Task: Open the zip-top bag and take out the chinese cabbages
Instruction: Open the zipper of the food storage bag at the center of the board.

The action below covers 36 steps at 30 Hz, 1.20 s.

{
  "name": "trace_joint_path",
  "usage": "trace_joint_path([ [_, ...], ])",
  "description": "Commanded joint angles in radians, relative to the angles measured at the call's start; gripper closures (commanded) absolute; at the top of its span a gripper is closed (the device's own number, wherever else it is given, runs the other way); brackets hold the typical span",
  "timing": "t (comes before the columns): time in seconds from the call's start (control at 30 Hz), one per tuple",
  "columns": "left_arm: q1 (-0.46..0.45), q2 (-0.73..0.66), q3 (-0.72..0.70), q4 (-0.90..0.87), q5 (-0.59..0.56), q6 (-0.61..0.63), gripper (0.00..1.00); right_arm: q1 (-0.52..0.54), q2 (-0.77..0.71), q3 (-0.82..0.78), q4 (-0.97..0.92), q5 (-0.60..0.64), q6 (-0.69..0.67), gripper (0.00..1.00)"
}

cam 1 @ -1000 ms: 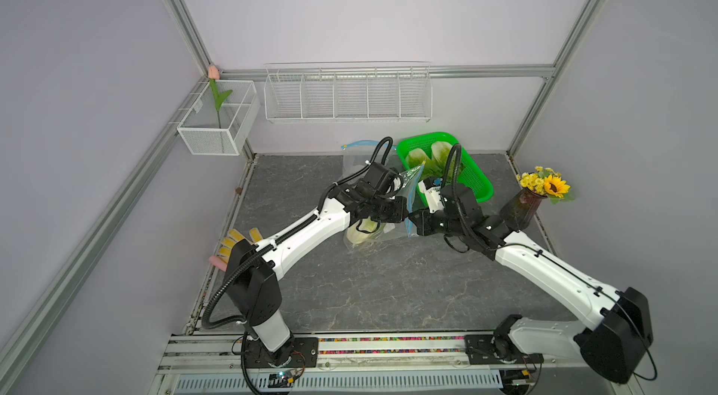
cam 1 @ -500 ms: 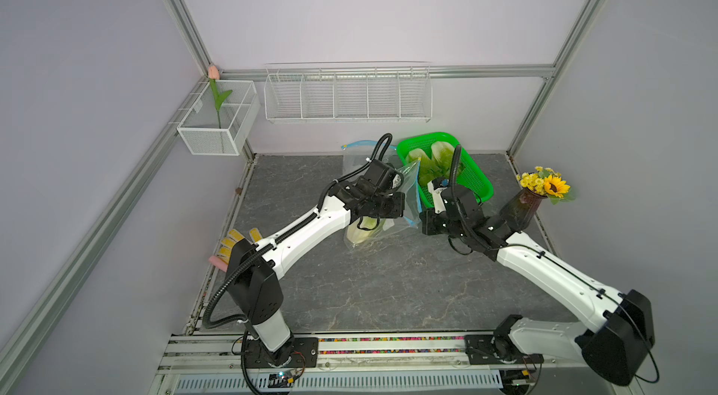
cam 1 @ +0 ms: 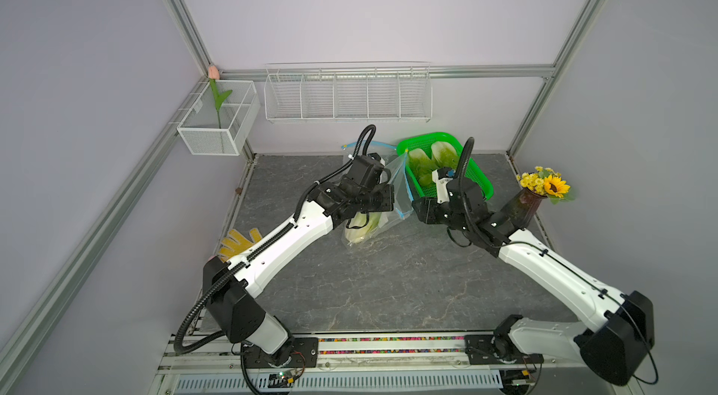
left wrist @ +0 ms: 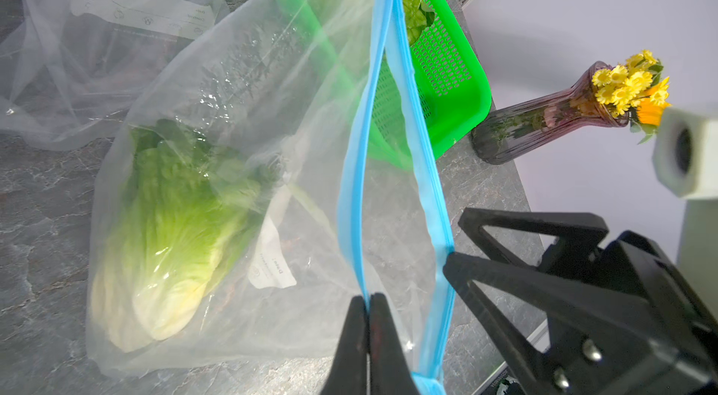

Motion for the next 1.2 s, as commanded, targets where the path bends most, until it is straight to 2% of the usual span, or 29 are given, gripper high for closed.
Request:
trace_joint_path([
  [0.0,0.003,-0.017,-0.009,0.008,-0.018,-0.010,1.00,-0.016,0.060,0.081,0.062,-0.053,-0.017,0.41],
  [0.17,0.005,-0.027,-0.021,0.006,-0.027,-0.011,1.00,-0.028,0.147,0.151,0.083,-0.082,-0.031,0.33],
  [0.27,0.009,-0.035,-0.025,0.007,-0.030,-0.012,1.00,-0.033,0.188,0.182,0.072,-0.101,-0.038,0.35],
  [0.33,0.009,-0.039,-0.030,0.007,-0.037,-0.013,1.00,-0.035,0.203,0.196,0.055,-0.102,-0.048,0.46],
  [0.43,0.014,-0.035,-0.030,0.007,-0.038,-0.014,1.00,-0.038,0.206,0.202,0.049,-0.121,-0.061,0.81],
  [0.5,0.018,-0.027,-0.018,0.001,-0.037,-0.012,1.00,-0.038,0.198,0.197,0.060,-0.142,-0.066,0.93],
  [0.67,0.035,0.005,0.024,-0.005,-0.034,-0.005,0.98,-0.036,0.165,0.169,0.109,-0.202,-0.070,0.93],
  [0.9,0.058,0.094,0.144,-0.064,-0.048,0.037,0.68,-0.030,0.155,0.155,0.134,-0.250,-0.054,0.93],
  [1.1,0.066,0.148,0.208,-0.069,-0.014,0.047,0.54,-0.028,0.152,0.153,0.128,-0.244,-0.057,0.93],
  [1.17,0.066,0.165,0.225,-0.079,-0.012,0.050,0.56,-0.027,0.148,0.152,0.123,-0.234,-0.057,0.93],
])
